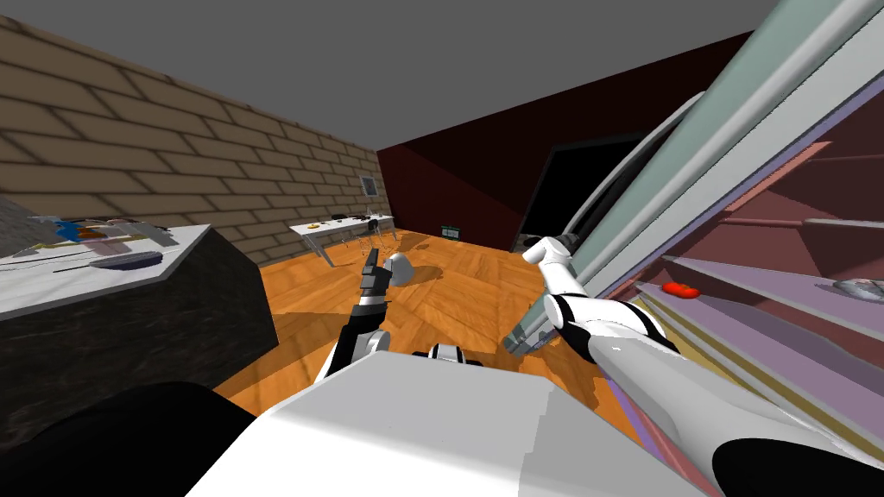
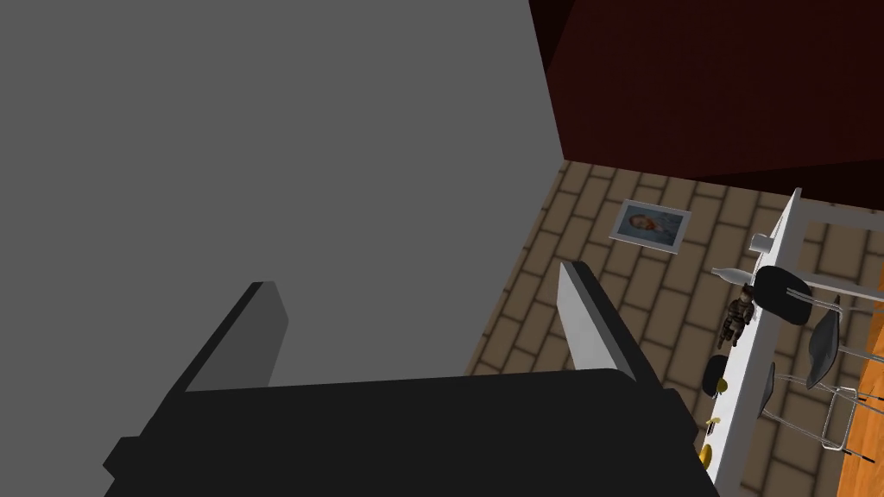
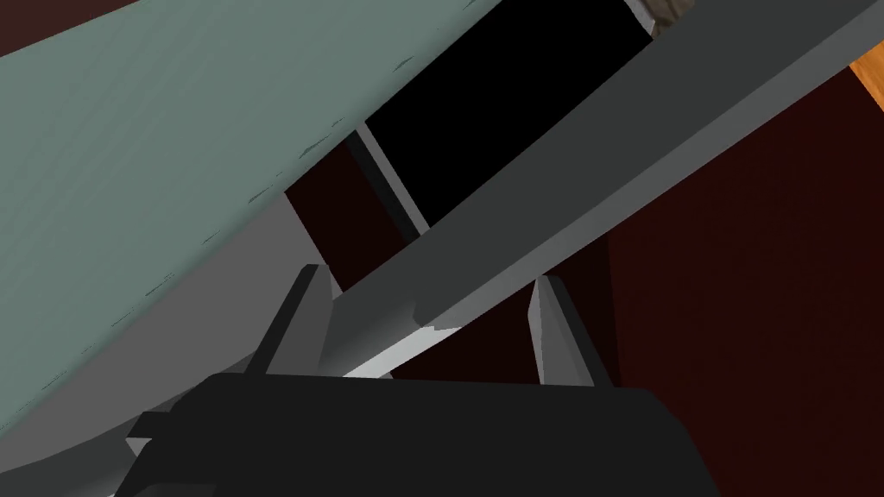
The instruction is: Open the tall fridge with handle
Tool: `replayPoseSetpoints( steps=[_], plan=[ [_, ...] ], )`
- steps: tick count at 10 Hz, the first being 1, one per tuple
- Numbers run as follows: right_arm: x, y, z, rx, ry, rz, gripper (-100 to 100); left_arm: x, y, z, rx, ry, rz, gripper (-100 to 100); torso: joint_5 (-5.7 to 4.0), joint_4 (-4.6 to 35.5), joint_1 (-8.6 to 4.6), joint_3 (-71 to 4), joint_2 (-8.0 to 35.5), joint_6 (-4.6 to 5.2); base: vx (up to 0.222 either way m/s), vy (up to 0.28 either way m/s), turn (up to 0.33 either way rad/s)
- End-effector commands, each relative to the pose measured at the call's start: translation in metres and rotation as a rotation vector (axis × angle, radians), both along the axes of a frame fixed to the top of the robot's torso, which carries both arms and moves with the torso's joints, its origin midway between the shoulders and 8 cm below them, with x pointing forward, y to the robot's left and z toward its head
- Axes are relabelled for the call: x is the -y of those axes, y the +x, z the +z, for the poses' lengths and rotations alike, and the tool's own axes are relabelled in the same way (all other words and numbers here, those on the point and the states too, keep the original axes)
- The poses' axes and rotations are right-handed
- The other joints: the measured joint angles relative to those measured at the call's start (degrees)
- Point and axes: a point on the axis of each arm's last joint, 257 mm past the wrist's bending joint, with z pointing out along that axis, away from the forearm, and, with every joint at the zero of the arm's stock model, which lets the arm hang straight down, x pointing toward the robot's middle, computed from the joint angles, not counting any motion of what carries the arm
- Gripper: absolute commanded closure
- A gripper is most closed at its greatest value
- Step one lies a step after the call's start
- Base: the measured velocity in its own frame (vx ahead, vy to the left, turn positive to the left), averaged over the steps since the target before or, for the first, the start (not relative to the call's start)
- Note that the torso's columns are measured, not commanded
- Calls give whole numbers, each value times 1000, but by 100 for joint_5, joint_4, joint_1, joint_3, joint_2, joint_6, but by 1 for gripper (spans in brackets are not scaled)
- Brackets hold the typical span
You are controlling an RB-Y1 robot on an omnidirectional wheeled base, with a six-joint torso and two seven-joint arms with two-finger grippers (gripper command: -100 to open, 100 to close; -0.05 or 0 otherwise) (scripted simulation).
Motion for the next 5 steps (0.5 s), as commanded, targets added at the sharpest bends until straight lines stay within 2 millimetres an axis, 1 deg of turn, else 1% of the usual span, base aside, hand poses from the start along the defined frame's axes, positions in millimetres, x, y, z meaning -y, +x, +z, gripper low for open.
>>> replayPoseSetpoints(
  steps=[1,2,3,4,5],
  plan=[
    [15,-15,0,-2,0,-59,100,0,0,0,0,0,0,0,3,11,-4,-6,-17,16,262,84,17],
    [23,-23,0,-2,0,-88,100,0,0,0,0,0,0,0,11,12,5,-28,-53,30,339,161,-11],
    [30,-31,1,-3,0,-118,100,0,0,0,0,0,0,0,21,7,22,-49,-84,30,425,144,-22],
    [37,-40,1,-3,0,-148,100,0,0,0,0,0,0,0,28,11,8,-59,-98,29,396,166,-3],
    [44,-48,1,-2,0,-177,100,0,0,0,0,0,0,0,25,10,10,-47,-70,25,336,139,-15]
  ],
)
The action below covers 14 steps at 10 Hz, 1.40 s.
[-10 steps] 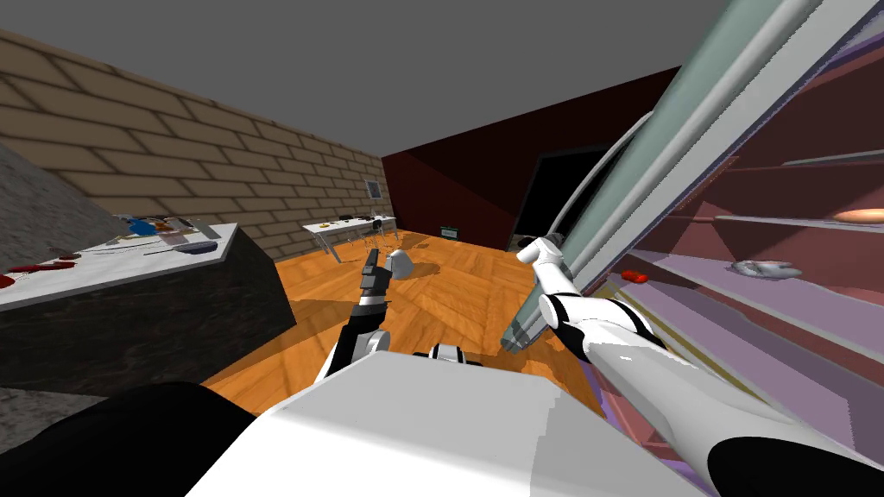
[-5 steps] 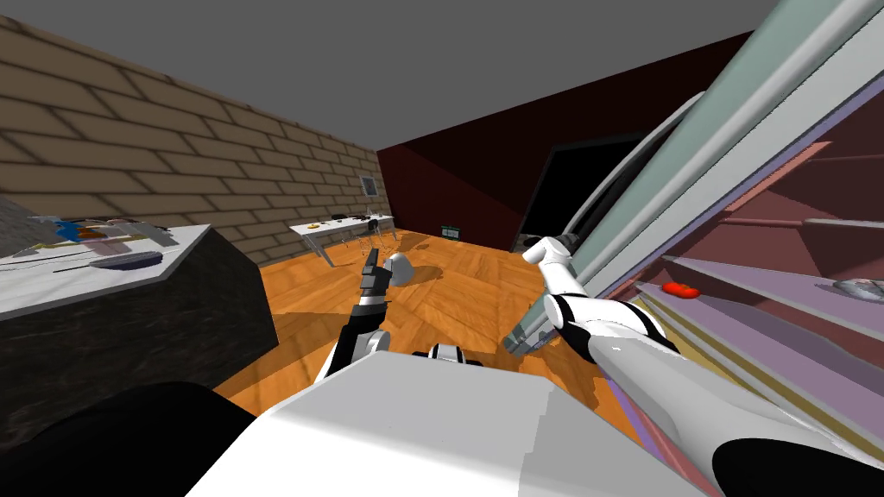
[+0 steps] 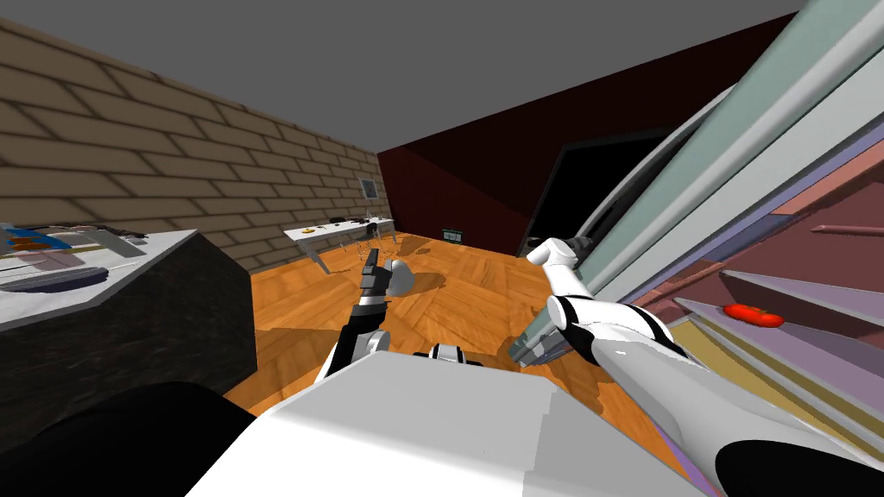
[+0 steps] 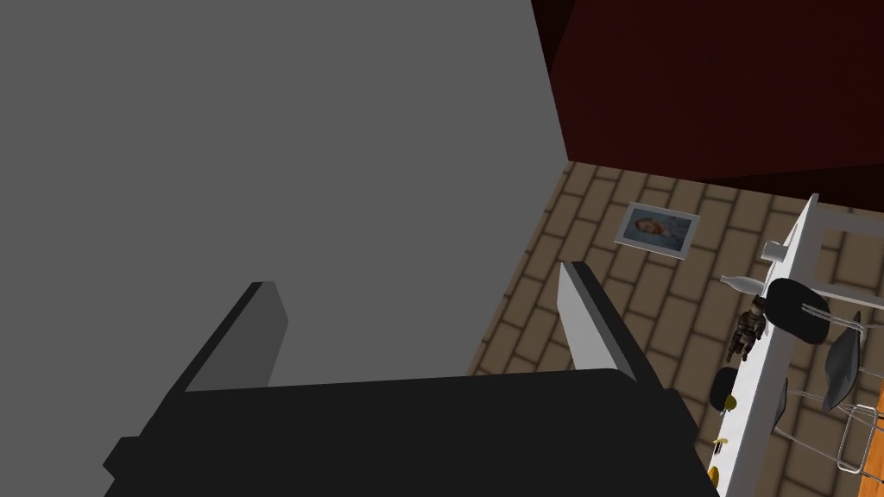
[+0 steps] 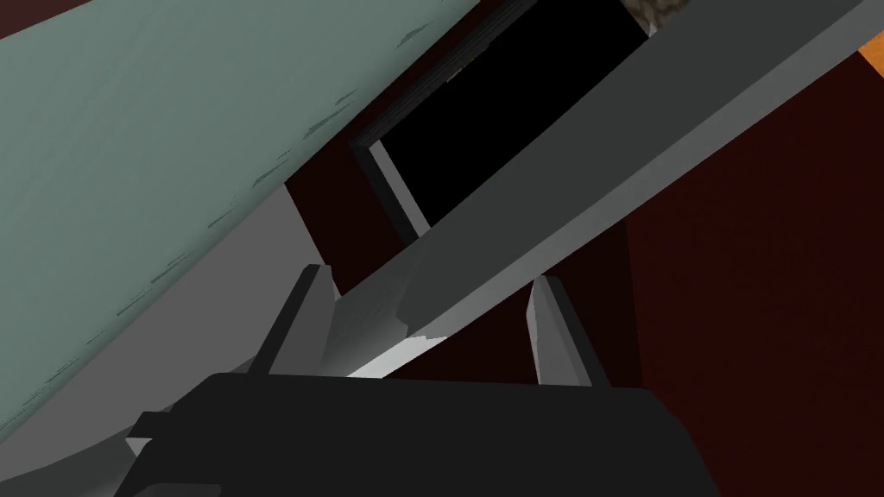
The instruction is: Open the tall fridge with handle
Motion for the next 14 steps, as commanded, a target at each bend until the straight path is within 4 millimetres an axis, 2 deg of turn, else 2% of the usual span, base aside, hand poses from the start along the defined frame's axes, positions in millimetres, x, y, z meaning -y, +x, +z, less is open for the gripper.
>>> replayPoseSetpoints(
  steps=[1,3,4,6,8,9,11,12,13,14],
  plan=[
    [19,-23,6,7,-9,-83,100,0,0,0,0,0,0,0,-7,-3,3,26,37,-5,338,79,4],
    [32,-40,7,8,-11,-142,100,0,0,0,0,0,0,0,-8,3,-3,29,40,4,346,76,6],
    [32,-40,7,8,-11,-142,100,0,0,0,0,0,0,0,-9,2,-1,28,35,11,249,72,-11],
    [30,-40,9,20,-4,-138,100,0,0,0,0,0,0,0,-14,-1,0,49,79,-4,60,25,-7],
    [42,-59,9,20,-3,-204,100,0,0,0,0,0,0,0,-6,4,9,27,30,-5,193,29,19],
    [42,-59,9,20,-3,-204,100,0,0,0,0,0,0,0,5,-2,15,-8,-22,2,283,17,-11],
    [53,-78,9,17,-4,-269,100,0,0,0,0,0,0,0,-1,6,-20,8,13,11,285,-2,21],
    [43,-68,21,18,3,-248,-100,0,0,0,0,0,0,0,-8,3,-6,20,25,19,133,7,57],
    [43,-68,21,18,3,-248,-100,0,0,0,0,0,0,0,-16,10,-3,53,78,-3,-53,-41,58],
    [41,-68,32,18,2,-253,-100,0,0,0,1,0,0,0,-24,21,-6,84,119,-3,-83,-40,73]
  ],
)
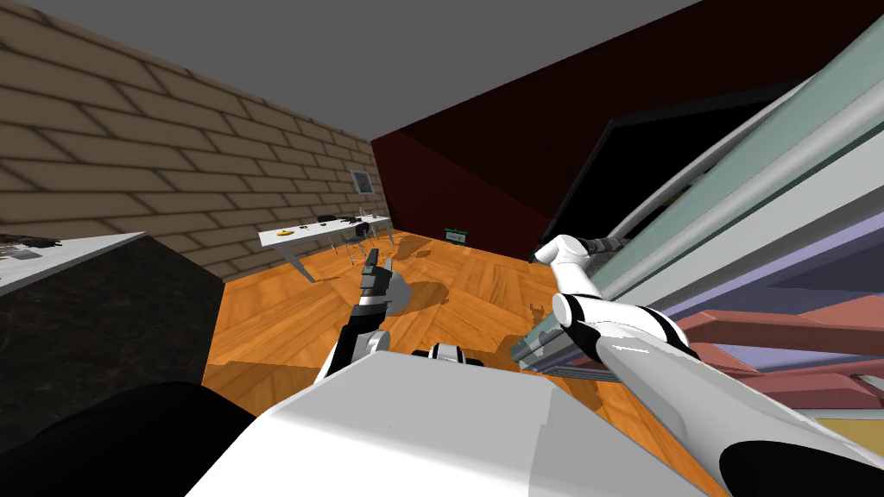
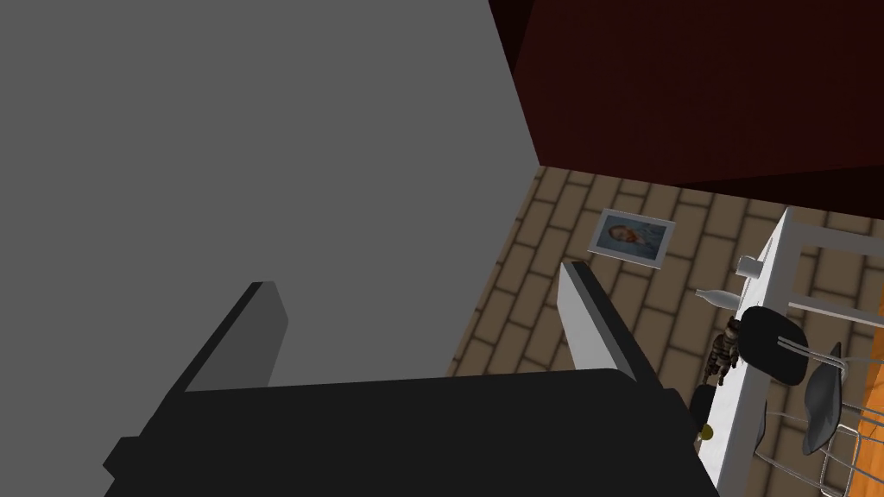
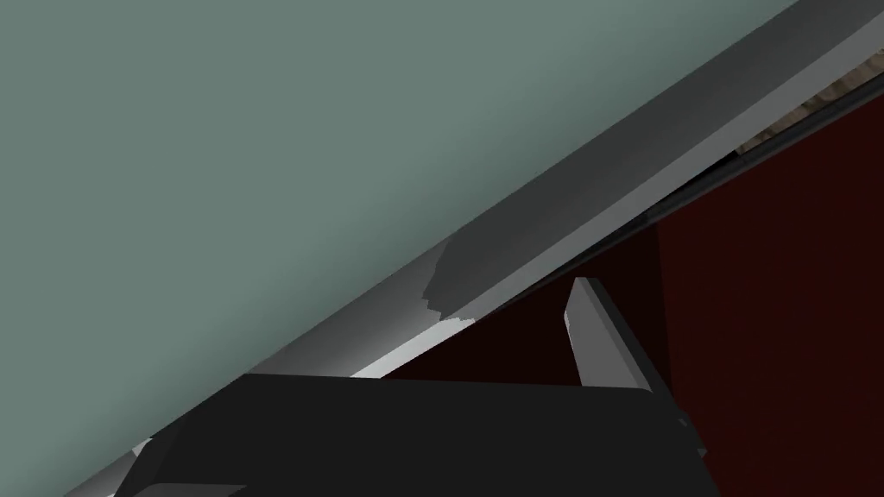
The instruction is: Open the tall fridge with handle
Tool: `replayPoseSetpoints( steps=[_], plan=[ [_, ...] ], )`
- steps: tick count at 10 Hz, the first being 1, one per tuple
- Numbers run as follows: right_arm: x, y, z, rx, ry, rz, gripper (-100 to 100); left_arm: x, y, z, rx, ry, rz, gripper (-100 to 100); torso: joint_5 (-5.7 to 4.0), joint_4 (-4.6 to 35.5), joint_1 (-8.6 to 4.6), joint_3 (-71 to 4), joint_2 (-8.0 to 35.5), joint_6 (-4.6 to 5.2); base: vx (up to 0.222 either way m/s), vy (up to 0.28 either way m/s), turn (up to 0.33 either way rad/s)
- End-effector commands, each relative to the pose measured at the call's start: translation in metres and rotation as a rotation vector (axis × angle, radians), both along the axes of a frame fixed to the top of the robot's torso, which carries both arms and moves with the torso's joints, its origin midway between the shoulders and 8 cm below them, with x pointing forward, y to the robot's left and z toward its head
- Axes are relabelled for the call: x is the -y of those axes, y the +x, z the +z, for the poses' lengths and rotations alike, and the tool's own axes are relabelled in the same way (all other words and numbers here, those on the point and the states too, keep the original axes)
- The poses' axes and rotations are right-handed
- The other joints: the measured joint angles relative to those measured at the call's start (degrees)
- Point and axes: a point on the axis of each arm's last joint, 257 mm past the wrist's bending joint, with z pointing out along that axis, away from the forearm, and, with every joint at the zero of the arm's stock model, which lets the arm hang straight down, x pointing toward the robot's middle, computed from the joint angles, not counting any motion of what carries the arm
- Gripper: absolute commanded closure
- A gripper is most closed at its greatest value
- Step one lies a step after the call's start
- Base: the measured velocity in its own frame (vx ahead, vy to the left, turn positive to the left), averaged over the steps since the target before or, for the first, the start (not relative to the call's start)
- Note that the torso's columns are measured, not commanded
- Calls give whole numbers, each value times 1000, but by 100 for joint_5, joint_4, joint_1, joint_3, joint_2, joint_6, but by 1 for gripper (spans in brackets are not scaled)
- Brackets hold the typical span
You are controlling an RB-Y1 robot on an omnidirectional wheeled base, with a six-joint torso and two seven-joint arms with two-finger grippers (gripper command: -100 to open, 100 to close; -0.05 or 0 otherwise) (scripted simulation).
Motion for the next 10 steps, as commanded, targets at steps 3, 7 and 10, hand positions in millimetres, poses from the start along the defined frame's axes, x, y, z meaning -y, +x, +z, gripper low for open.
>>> replayPoseSetpoints(
  steps=[3,7,10],
  plan=[
    [-6,-2,40,-3,1,-19,-100,0,0,0,0,0,0,0,9,-21,21,-52,-83,-7,-53,-35,33],
    [-6,-2,33,-3,1,-18,0,0,0,0,0,0,0,0,2,-39,11,-79,-122,-19,-11,-3,-2],
    [-6,-2,33,-3,1,-19,0,0,0,0,0,0,0,0,3,-30,14,-61,-97,-14,0,0,0]
  ],
)
